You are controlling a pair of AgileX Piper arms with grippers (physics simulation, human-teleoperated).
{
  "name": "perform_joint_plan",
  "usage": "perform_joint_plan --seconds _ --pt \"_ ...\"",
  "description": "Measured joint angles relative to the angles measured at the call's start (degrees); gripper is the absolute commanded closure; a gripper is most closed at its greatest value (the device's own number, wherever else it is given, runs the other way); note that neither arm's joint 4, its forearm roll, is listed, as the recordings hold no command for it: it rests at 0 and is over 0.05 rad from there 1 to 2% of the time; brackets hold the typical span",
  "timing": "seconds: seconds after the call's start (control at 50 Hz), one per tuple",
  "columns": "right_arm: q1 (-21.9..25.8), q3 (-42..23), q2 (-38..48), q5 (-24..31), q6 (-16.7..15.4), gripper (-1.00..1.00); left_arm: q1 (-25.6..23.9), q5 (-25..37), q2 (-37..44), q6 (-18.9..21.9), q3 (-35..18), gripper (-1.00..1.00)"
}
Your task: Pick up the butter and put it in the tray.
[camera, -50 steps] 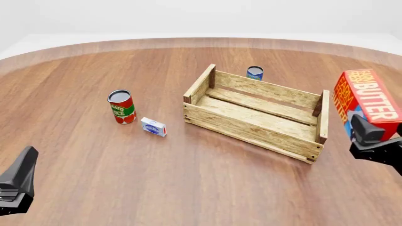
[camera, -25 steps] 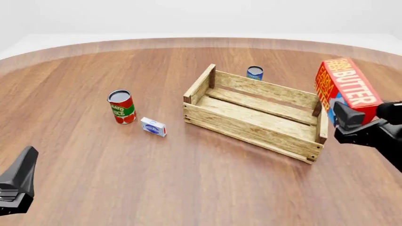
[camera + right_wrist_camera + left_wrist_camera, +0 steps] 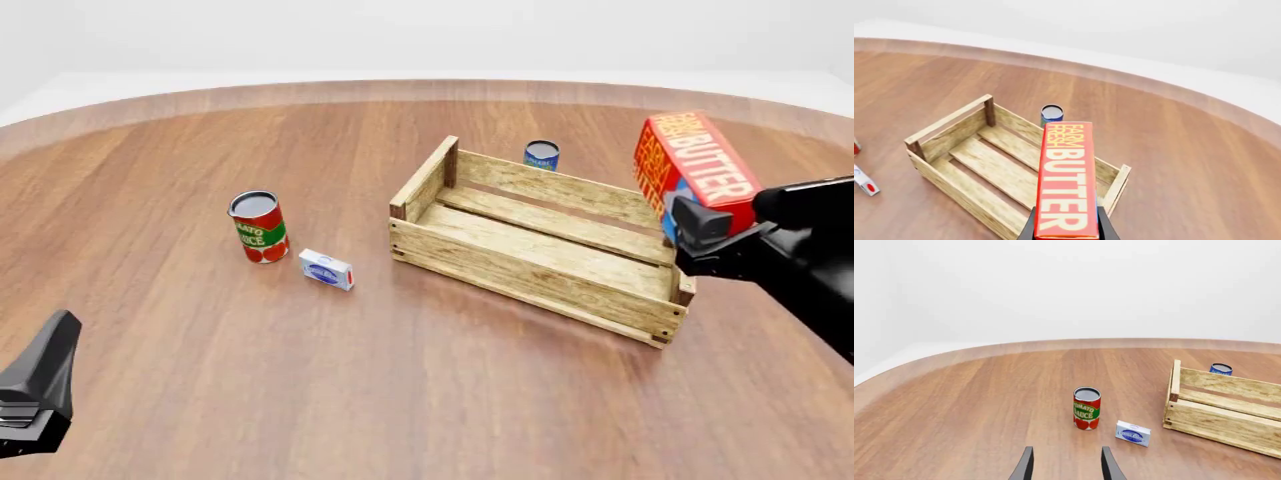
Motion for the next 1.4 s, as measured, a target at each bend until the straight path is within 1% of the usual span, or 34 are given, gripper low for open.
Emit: perform_joint_plan --seconds 0.58,0.84,1.4 --pt "3.27 -7.02 10.91 -1.43 0.34 1.0 0.0 0.0 0.0 0.0 0.0 -1.0" --pt "4.1 -8.91 14.46 -2.21 0.66 1.0 0.0 0.0 0.0 0.0 0.0 -1.0" --pt "5.23 -13.43 24.08 -6.03 1.66 1.0 0.0 0.0 0.0 0.0 0.0 -1.0"
